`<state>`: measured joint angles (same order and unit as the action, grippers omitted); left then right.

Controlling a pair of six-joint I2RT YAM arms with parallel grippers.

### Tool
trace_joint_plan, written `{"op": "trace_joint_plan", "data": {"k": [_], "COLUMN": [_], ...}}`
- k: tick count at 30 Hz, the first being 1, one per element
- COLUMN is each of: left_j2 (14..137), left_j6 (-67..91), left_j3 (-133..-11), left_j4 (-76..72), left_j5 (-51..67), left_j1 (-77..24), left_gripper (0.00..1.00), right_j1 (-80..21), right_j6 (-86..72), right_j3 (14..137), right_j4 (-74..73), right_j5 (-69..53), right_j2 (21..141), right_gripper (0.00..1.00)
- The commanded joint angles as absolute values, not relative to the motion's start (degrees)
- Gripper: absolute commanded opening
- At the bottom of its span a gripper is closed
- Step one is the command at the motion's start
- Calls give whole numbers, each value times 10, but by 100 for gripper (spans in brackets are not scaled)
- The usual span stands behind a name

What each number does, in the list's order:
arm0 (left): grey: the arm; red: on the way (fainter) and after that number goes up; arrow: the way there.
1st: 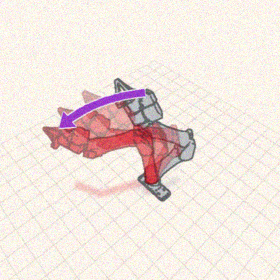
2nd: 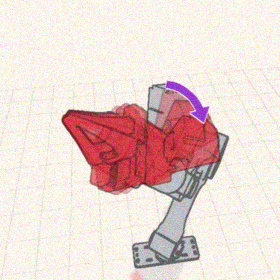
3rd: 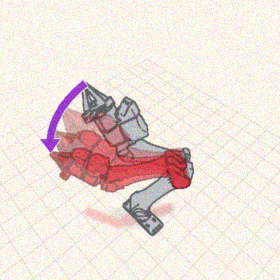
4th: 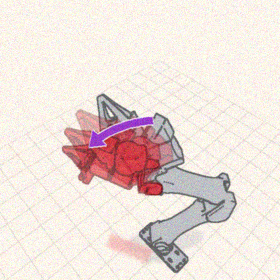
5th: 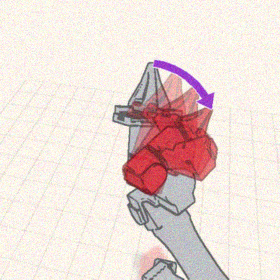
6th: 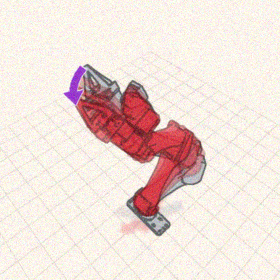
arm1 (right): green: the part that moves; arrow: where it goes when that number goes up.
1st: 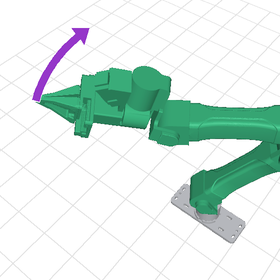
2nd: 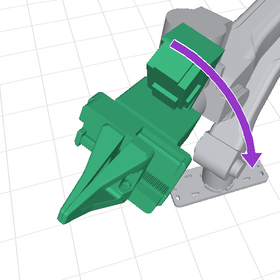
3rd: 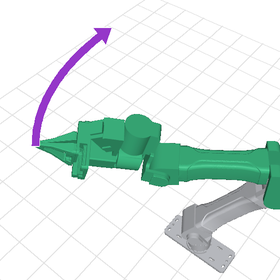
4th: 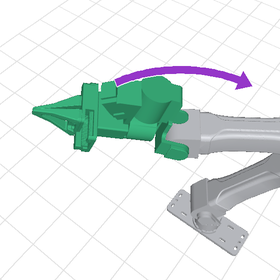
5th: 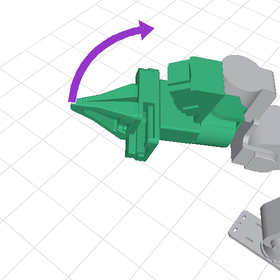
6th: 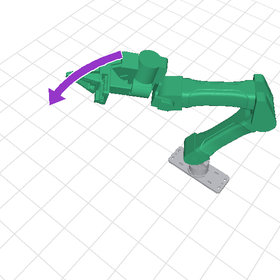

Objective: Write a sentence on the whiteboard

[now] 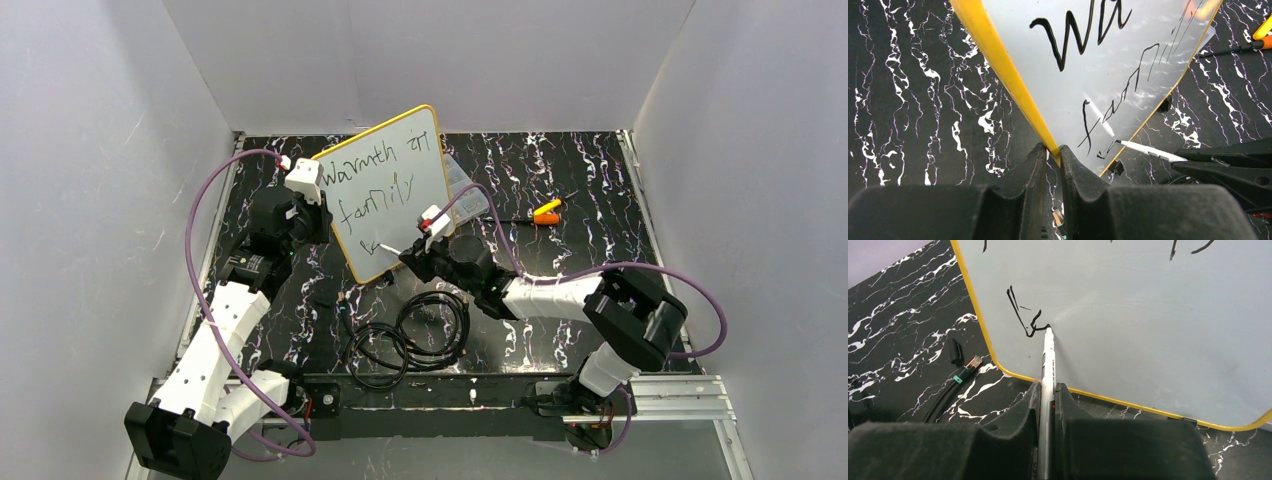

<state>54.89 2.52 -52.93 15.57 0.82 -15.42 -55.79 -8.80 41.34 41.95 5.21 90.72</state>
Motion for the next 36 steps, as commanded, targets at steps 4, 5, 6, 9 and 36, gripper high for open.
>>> {"op": "trace_joint_plan", "data": {"k": [4,5,6,9,36], "left_j2": [536,536,535,535,534], "left_j6": [23,23,23,24,22], "left_j3": [-523,-523,-523,-523,-522], "left_j4": [145,145,145,144,142], "left_j5": [21,21,21,21,20], "left_j1": [-153,-154,-154,-153,-154], "left_gripper": [15,15,15,15,15], "right_j1": [-552,-551,-552,-552,-554], "right_j6": [-70,-71,-71,-71,-68], "right_j3": [441,444,447,452,437], "right_j4": [439,438,437,437,443], "right_j5": [65,62,57,45,73], "right_j2": [882,882,884,888,901], "right_gripper": [1,1,1,1,1]}}
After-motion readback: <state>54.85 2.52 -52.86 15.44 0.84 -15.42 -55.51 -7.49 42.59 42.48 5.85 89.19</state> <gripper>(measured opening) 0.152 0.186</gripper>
